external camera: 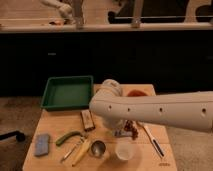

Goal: Place towel in paper cup

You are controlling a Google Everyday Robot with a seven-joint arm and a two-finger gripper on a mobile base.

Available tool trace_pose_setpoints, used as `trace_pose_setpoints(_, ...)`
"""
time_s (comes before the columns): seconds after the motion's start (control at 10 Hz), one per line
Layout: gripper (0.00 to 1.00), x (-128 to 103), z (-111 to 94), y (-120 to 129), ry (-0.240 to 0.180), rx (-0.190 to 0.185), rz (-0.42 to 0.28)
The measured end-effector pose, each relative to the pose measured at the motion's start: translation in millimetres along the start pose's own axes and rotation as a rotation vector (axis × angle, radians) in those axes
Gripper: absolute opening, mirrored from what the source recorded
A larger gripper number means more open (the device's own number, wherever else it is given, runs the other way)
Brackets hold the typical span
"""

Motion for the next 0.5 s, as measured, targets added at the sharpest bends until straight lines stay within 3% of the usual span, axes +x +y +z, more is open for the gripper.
trace_pose_setpoints(0.5, 0.0, -15.7, 11.8, 29.3, -0.026, 0.0, 0.042)
